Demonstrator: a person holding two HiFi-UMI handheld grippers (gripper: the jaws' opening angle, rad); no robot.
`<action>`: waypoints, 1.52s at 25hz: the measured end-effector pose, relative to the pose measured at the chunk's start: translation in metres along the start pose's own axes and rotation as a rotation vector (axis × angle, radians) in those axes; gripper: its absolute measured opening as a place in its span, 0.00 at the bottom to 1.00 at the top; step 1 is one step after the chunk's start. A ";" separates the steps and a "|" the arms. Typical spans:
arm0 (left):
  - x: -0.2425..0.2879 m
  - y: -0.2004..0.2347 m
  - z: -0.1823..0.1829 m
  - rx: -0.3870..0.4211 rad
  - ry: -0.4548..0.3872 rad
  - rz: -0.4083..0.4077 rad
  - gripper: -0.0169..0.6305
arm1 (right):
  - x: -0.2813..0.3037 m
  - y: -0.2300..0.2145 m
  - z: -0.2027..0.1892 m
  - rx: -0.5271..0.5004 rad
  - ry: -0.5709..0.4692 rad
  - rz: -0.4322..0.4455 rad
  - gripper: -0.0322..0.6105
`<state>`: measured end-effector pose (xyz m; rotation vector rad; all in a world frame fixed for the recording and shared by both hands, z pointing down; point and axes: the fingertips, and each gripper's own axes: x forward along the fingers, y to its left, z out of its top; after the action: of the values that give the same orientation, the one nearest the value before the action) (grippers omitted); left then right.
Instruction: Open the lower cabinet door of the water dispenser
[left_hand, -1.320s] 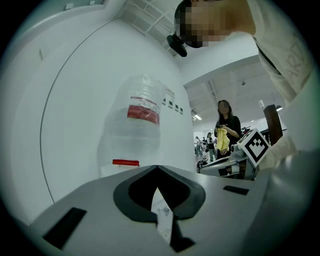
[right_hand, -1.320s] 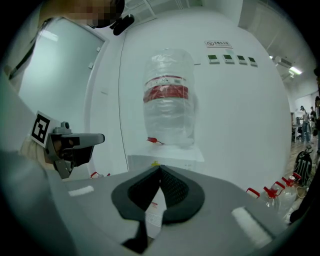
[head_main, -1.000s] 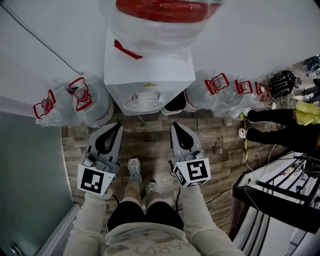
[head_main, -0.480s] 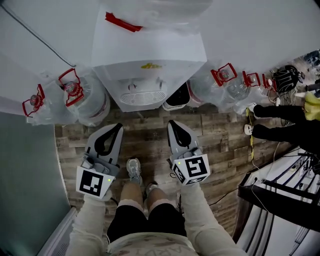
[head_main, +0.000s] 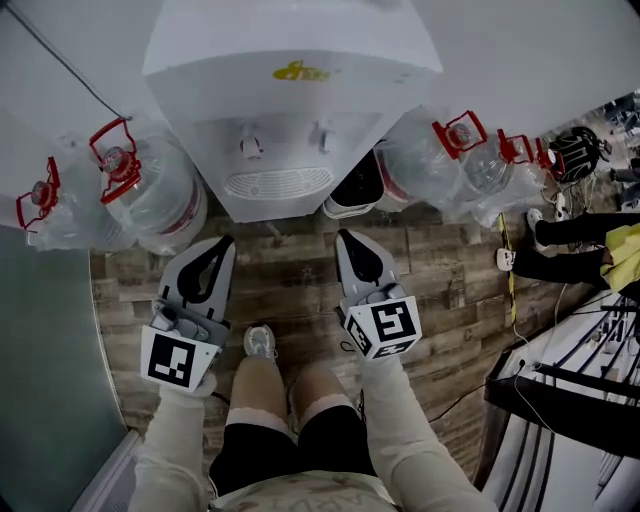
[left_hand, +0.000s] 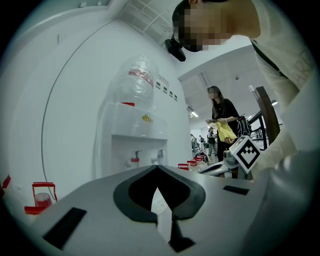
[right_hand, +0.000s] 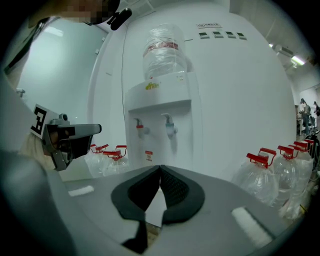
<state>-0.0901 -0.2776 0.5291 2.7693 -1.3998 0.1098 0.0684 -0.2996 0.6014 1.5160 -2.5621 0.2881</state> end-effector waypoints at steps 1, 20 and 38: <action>0.002 -0.002 -0.011 0.004 -0.006 -0.001 0.03 | 0.002 -0.003 -0.011 -0.002 -0.004 -0.001 0.07; 0.017 -0.005 -0.174 0.100 -0.125 -0.054 0.03 | 0.052 -0.054 -0.193 -0.025 -0.068 -0.025 0.07; 0.019 0.002 -0.206 0.127 -0.150 -0.063 0.03 | 0.140 -0.109 -0.226 0.046 0.022 0.037 0.47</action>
<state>-0.0896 -0.2806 0.7356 2.9790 -1.3811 -0.0114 0.1044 -0.4158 0.8620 1.4736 -2.5865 0.3686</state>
